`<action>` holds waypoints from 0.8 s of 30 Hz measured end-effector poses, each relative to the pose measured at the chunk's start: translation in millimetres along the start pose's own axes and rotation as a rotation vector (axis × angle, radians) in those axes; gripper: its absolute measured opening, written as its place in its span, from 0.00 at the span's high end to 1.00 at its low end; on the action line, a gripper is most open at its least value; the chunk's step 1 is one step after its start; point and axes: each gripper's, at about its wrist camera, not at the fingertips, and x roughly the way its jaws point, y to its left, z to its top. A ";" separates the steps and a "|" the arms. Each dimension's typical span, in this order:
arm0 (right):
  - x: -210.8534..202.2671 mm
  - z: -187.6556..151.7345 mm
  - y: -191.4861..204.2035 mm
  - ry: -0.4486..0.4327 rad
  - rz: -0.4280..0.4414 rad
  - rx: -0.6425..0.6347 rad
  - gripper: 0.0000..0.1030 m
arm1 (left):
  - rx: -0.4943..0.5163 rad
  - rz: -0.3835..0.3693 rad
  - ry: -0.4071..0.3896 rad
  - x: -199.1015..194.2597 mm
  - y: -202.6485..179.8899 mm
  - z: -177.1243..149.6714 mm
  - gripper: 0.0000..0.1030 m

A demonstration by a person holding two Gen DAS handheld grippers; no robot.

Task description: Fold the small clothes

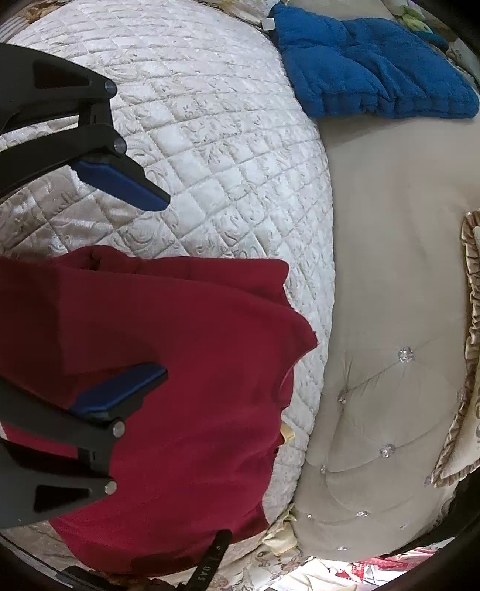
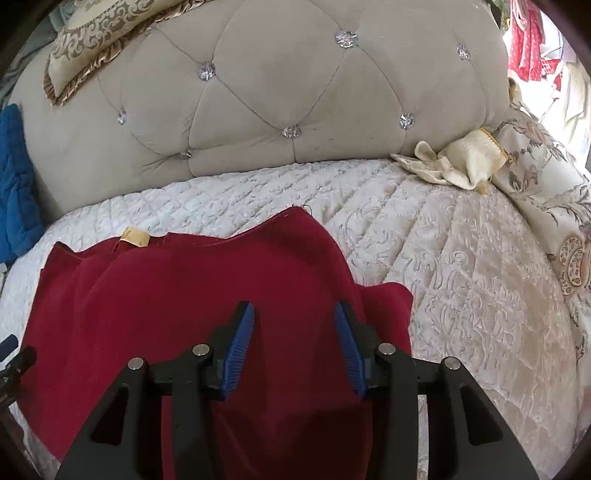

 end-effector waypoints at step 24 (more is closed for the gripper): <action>-45.3 -2.6 103.1 0.109 0.336 -0.072 0.69 | -0.134 -0.116 0.064 -15.8 47.6 -12.6 0.13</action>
